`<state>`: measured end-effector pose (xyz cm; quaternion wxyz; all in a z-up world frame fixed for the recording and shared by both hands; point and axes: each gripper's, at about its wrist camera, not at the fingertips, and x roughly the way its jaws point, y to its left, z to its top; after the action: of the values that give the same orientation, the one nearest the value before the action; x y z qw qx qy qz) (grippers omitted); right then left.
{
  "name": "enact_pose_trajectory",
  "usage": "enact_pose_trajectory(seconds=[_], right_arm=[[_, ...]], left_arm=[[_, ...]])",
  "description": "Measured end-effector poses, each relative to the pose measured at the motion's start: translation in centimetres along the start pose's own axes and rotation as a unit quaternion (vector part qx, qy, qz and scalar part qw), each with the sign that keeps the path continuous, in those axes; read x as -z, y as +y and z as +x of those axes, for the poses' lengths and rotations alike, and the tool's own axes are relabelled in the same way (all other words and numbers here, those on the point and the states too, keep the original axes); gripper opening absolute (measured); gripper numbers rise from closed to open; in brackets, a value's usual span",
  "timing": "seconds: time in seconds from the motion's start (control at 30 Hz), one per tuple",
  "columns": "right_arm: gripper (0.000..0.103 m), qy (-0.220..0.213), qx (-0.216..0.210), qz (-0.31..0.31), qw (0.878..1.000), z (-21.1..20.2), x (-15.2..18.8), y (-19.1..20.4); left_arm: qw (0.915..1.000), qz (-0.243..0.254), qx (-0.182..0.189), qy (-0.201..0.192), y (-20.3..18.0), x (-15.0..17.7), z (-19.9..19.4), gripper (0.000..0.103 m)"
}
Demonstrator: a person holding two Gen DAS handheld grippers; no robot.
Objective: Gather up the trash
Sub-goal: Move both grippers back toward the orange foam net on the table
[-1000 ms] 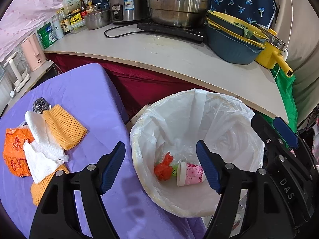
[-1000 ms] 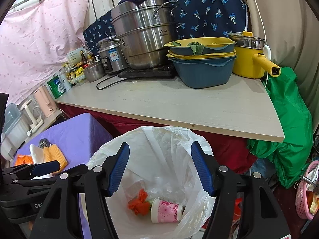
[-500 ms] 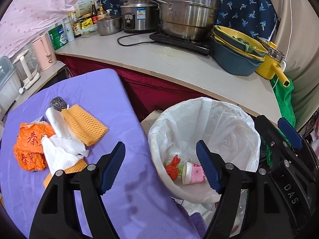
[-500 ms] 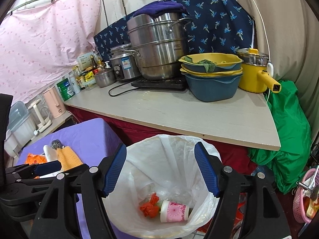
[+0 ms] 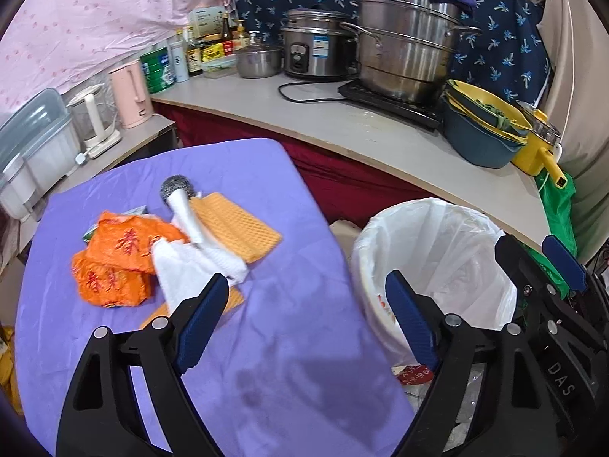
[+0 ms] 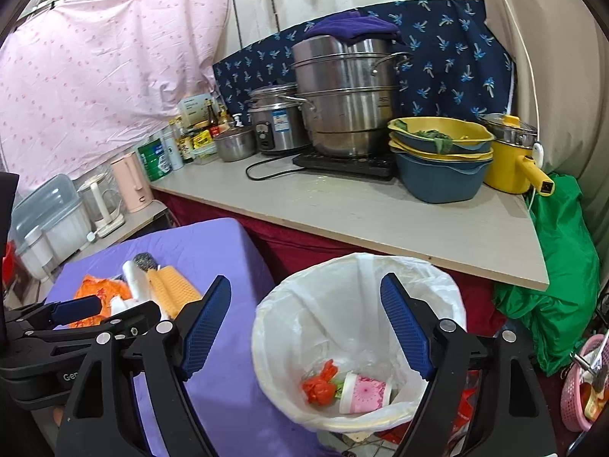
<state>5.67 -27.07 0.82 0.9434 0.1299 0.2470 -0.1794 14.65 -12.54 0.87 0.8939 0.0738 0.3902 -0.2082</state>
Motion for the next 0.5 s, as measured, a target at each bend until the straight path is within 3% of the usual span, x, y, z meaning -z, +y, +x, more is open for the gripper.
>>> enact_pose_trajectory(seconds=[0.13, 0.5], right_arm=[[0.078, 0.008, -0.011, -0.007, 1.0, -0.3, 0.7, 1.7], [0.078, 0.04, -0.046, -0.033, 0.998, 0.3, 3.0, 7.1]], left_arm=[[0.9998, -0.013, -0.014, 0.001, 2.2, 1.0, -0.6, 0.087], [0.9967, -0.063, -0.046, 0.024, 8.8, 4.0, -1.0, 0.092]])
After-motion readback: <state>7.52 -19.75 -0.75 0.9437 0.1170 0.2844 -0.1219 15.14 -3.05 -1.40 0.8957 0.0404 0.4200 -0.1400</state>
